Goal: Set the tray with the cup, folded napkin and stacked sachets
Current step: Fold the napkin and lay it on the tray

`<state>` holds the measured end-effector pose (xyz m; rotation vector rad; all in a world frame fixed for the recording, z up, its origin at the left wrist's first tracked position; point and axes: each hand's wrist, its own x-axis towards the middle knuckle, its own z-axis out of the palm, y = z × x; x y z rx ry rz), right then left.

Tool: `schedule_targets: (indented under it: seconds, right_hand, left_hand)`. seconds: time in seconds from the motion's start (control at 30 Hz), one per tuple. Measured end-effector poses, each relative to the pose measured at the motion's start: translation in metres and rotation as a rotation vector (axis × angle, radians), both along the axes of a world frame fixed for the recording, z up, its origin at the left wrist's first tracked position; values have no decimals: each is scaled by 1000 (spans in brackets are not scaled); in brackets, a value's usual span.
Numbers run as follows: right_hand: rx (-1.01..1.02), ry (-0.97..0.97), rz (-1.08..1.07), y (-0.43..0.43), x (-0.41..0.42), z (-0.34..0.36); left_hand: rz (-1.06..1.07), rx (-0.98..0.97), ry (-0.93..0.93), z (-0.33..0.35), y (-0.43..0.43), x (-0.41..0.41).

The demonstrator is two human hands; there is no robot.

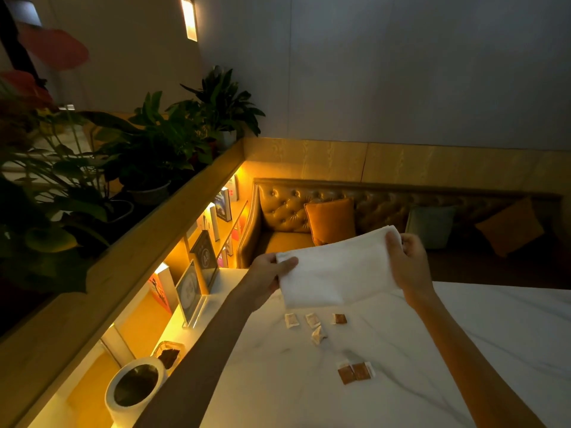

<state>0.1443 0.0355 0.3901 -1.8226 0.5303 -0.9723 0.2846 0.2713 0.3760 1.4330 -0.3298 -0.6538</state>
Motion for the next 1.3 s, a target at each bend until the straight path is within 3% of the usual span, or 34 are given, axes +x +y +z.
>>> schedule_targets:
  seconds: [0.17,0.4,0.5,0.67,0.77,1.0,1.3]
  right_hand:
    - [17,41,-8,4,-2,-20]
    - [78,18,-10,19,-4,-39]
    - [86,16,-36,20,-4,-46]
    - [116,43,-78,13,-10,-59]
    - [104,67,-87,14,-10,-68]
    - [23,16,-151,14,-7,-64]
    - [-87,-205,-82,70,40,13]
  left_hand:
    - [378,16,-190,-12,-9,-5]
    - [463,180,-588,-40,-16,-9]
    - [412,205,-541,-53,-18,-11]
    - [304,233,-182,-61,-20,-9]
    - [313,257,-156,-67,-19,-13]
    - [449,146,-340,-48,-27,-15]
    - [521,-86,-717,26,-81,-48]
